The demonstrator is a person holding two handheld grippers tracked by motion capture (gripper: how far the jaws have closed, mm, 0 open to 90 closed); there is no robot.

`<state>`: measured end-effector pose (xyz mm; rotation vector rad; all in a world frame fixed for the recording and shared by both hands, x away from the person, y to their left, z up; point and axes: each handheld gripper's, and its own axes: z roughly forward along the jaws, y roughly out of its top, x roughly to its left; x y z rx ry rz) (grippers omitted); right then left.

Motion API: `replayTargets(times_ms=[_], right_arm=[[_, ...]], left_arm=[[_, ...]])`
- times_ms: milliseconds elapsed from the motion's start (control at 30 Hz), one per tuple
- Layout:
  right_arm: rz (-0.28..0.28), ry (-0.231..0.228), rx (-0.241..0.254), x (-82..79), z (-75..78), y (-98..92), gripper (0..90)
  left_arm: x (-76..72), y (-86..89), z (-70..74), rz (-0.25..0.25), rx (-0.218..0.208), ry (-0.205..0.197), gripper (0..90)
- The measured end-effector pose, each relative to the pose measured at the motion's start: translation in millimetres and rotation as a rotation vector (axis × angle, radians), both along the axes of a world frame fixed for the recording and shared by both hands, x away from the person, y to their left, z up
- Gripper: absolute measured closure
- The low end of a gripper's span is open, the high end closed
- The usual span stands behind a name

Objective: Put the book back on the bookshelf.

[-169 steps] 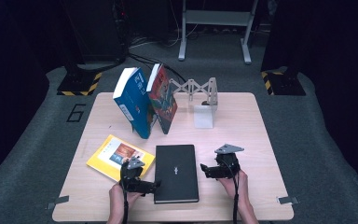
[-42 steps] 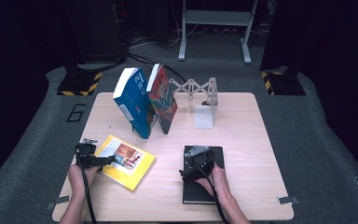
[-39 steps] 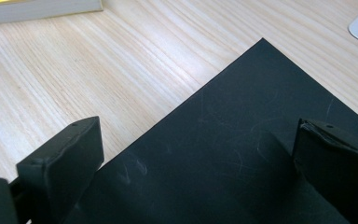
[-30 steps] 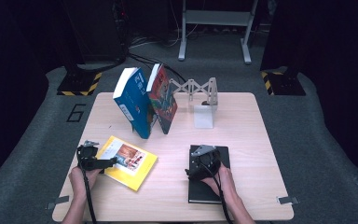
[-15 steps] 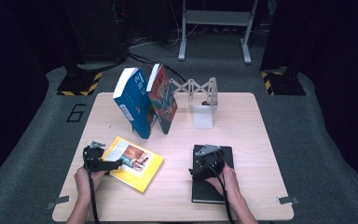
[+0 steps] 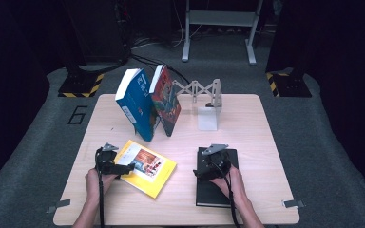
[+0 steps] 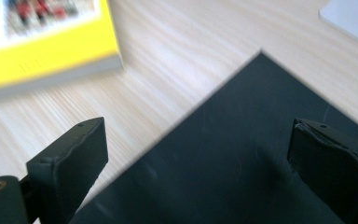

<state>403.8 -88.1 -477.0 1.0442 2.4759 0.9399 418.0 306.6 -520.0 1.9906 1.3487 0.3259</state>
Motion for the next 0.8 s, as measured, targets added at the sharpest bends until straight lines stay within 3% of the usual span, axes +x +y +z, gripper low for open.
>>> replayTargets(times_ms=[133, 233, 500, 600, 700, 733, 800], right_arm=[[0.01, 0.003, 0.077, 3.5, 13.6, 5.6, 4.4], [0.03, 0.009, 0.089, 7.8, 16.0, 12.3, 4.4], [0.091, 0.047, 0.064, 22.7, 16.5, 47.9, 5.1], [0.123, 0.084, 0.04, 31.5, 11.4, 64.8, 5.4], [0.146, 0.101, 0.036, 37.4, 5.7, 77.4, 5.7], [0.152, 0.114, 0.029, 38.9, 3.7, 82.4, 6.0], [0.149, 0.136, 0.027, 40.7, 0.8, 90.0, 6.6]], left_arm=[[-0.2, -5.4, -0.4, -0.01, -0.005, -0.005, 0.5], [-0.5, -9.0, -0.1, -0.025, -0.004, 0.0, 0.5], [-0.2, -14.9, -0.1, -0.029, -0.003, -0.001, 0.4], [-2.3, -12.7, 1.4, -0.015, -0.01, 0.002, 0.4], [-10.2, -5.4, 6.8, 0.011, -0.001, -0.033, 0.2], [-12.5, -5.1, 6.7, 0.023, -0.014, -0.024, 0.2], [-15.0, -4.2, 6.5, 0.016, 0.005, -0.004, 0.1]])
